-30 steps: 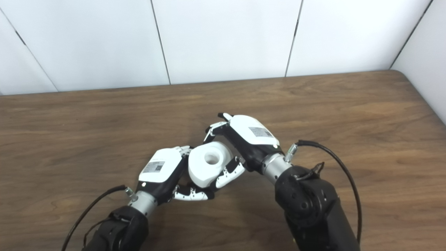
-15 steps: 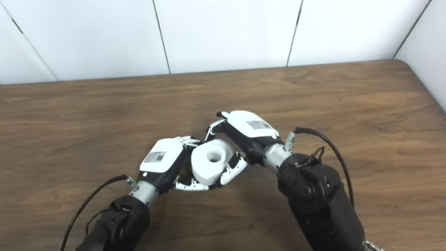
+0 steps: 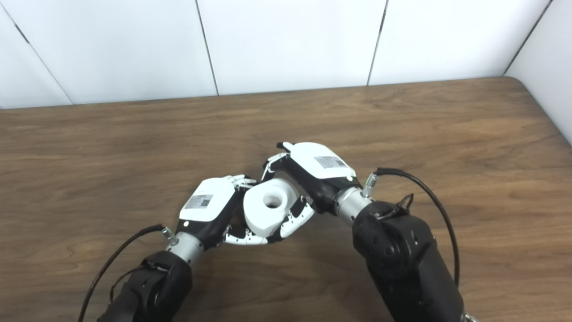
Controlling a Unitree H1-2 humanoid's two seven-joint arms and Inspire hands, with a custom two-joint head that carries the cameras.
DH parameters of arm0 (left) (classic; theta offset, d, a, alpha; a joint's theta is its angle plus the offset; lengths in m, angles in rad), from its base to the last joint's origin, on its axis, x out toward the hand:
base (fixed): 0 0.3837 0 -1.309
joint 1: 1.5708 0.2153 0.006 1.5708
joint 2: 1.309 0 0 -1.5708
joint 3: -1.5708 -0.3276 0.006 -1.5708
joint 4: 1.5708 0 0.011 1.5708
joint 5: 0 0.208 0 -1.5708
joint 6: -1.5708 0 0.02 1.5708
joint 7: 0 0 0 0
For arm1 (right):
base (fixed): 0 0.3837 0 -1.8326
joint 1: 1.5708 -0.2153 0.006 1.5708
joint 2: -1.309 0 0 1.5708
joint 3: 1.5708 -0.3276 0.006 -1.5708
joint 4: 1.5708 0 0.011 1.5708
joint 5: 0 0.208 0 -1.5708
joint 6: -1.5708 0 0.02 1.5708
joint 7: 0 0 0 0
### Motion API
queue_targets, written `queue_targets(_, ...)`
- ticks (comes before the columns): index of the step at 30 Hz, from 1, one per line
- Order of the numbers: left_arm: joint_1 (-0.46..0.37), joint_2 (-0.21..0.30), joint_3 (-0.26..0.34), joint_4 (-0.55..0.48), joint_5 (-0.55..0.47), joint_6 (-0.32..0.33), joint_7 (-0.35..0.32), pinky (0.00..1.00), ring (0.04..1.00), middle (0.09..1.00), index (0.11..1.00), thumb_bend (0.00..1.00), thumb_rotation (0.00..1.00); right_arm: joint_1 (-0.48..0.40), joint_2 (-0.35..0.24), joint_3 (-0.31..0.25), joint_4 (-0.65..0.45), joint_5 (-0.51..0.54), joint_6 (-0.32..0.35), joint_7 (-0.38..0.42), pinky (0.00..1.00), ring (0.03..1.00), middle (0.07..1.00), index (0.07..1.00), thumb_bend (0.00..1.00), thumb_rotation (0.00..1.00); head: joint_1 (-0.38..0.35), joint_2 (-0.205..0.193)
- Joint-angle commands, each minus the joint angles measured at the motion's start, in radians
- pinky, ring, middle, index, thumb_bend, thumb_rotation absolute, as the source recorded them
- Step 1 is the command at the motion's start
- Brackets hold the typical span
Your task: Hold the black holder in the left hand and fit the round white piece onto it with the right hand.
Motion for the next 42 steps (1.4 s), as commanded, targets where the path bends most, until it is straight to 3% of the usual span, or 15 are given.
queue_targets(1, 0.019, -0.003, -0.033, 0.023, 0.006, 0.004, -0.076, 0.88, 0.878, 0.794, 0.486, 0.52, 0.05, 0.002, -0.007, 0.015, 0.029, -0.026, -0.031, -0.008, 1.00, 0.981, 0.824, 0.488, 0.52, 0.14, -0.002, 0.000)
queue_targets(2, 0.019, -0.003, -0.032, 0.023, 0.005, 0.005, -0.076, 0.88, 0.879, 0.796, 0.486, 0.52, 0.05, 0.001, -0.009, 0.015, 0.030, -0.029, -0.032, -0.008, 1.00, 0.981, 0.823, 0.490, 0.52, 0.15, -0.002, 0.000)
queue_targets(3, 0.020, -0.004, -0.032, 0.023, 0.004, 0.005, -0.076, 0.88, 0.879, 0.797, 0.486, 0.52, 0.05, 0.001, -0.009, 0.015, 0.030, -0.031, -0.033, -0.008, 1.00, 0.979, 0.822, 0.547, 0.71, 0.19, -0.002, 0.000)
queue_targets(5, 0.019, -0.004, -0.032, 0.022, 0.004, 0.005, -0.079, 0.88, 0.880, 0.798, 0.486, 0.52, 0.05, 0.001, -0.009, 0.011, 0.030, -0.035, -0.034, -0.007, 1.00, 0.980, 0.823, 0.603, 0.88, 0.24, -0.002, 0.000)
queue_targets(9, 0.017, -0.004, -0.033, 0.019, 0.011, 0.011, -0.092, 0.89, 0.884, 0.802, 0.486, 0.52, 0.06, -0.002, -0.011, 0.005, 0.025, -0.052, -0.026, 0.015, 1.00, 0.996, 0.848, 0.675, 0.97, 0.31, -0.002, -0.001)
queue_targets(17, 0.016, -0.008, -0.032, 0.029, 0.012, 0.001, -0.084, 0.88, 0.880, 0.797, 0.486, 0.52, 0.06, -0.014, -0.006, 0.002, 0.006, -0.086, -0.017, 0.073, 1.00, 1.000, 0.883, 0.789, 1.00, 0.39, -0.008, -0.004)
queue_targets(23, 0.013, -0.017, -0.035, 0.038, 0.019, 0.008, -0.086, 0.88, 0.878, 0.794, 0.486, 0.52, 0.06, -0.031, 0.002, -0.003, 0.002, -0.089, -0.021, 0.088, 1.00, 1.000, 0.887, 0.910, 1.00, 0.40, -0.003, -0.009)
queue_targets(34, 0.012, -0.025, -0.035, 0.043, 0.025, 0.016, -0.094, 0.89, 0.885, 0.799, 0.486, 0.52, 0.05, -0.052, 0.012, -0.020, -0.013, -0.096, -0.015, 0.125, 1.00, 1.000, 0.894, 0.907, 0.99, 0.40, -0.001, -0.011)
queue_targets(42, 0.009, -0.025, -0.034, 0.058, 0.026, 0.007, -0.078, 0.89, 0.875, 0.788, 0.485, 0.52, 0.05, -0.120, 0.015, -0.048, -0.064, -0.116, -0.003, 0.216, 1.00, 1.000, 0.897, 0.890, 1.00, 0.43, 0.001, -0.014)
